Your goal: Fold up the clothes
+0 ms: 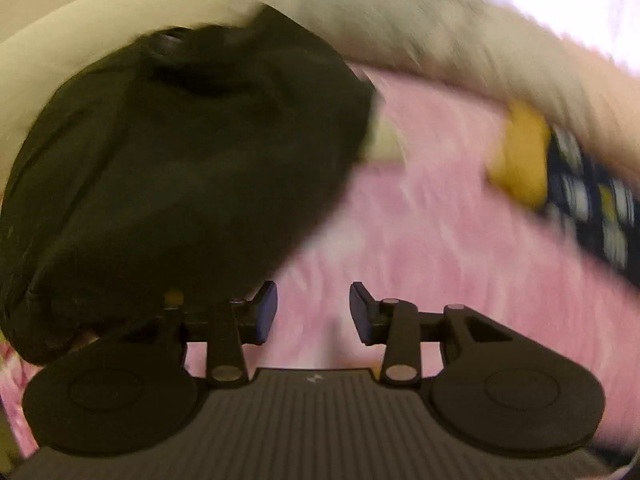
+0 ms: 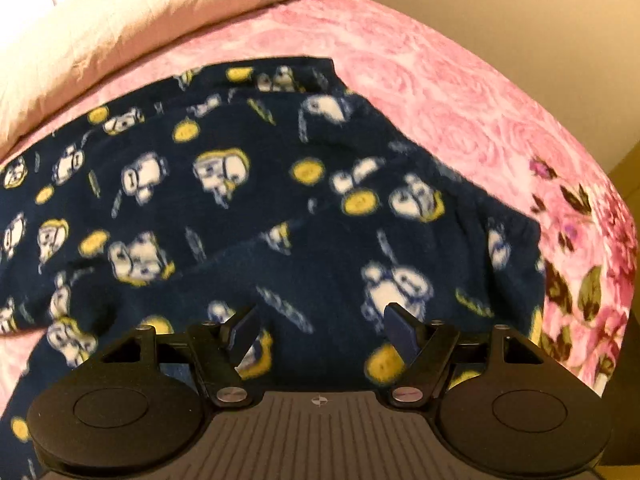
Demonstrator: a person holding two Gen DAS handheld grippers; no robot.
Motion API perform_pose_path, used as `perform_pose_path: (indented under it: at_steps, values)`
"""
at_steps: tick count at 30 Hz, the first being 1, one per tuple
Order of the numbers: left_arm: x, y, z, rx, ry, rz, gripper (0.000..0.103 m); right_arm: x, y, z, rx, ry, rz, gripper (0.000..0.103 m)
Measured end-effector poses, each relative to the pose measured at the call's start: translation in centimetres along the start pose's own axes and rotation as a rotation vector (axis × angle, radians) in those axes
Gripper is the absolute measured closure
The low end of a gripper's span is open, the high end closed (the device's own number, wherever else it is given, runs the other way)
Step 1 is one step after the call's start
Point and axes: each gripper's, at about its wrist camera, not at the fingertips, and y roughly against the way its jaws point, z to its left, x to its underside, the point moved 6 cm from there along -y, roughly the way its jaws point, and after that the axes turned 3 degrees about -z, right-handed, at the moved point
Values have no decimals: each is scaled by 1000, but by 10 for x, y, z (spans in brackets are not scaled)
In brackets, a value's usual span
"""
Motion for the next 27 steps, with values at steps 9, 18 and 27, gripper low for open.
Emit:
perform_pose_path:
  at_steps: [9,18,27]
  values:
    - [-48,-102,-135,406,322,185,53,-6,-20,18,-25,-25,33,31]
    - [-62,-137,-183,295,-216,-40,92,-9,-31,0,12,-50,37,31]
    - [-55,-107,-148,40,-59,-102,69,-11,-25,-5,-38,-83,14,31]
